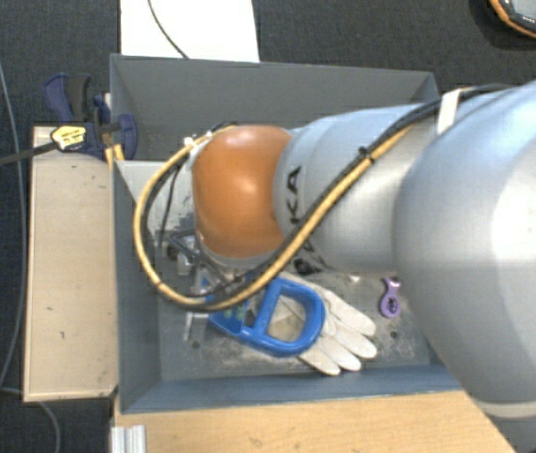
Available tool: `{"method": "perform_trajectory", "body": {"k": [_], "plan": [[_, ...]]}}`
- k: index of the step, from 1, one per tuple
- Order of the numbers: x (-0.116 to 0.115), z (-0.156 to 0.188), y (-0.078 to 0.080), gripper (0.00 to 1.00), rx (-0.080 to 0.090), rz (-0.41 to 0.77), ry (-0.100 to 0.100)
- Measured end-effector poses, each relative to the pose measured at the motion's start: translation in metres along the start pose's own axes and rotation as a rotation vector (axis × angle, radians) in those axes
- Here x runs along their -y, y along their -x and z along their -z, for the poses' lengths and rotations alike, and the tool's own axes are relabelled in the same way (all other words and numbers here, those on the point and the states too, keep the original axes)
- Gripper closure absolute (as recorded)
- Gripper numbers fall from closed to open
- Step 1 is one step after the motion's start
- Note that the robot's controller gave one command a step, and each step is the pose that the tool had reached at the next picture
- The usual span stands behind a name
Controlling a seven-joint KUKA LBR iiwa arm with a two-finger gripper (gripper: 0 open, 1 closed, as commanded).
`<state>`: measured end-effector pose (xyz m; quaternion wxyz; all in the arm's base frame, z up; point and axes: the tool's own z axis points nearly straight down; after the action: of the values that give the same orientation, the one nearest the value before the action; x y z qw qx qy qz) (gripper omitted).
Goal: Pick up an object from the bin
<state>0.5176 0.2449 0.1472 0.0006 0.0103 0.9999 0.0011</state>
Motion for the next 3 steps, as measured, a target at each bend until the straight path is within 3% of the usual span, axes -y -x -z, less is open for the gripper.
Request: {"method": "perform_trajectory", "body": {"k": [1,2,3], "plan": [[0.0,0.0,0.0,0.0,0.0,0.0,0.0],[0.041,-0.017,0.069,0.0,0.006,0.043,-0.001],[0.032,0.001,0.072,0.0,0.006,0.055,0.003]]}}
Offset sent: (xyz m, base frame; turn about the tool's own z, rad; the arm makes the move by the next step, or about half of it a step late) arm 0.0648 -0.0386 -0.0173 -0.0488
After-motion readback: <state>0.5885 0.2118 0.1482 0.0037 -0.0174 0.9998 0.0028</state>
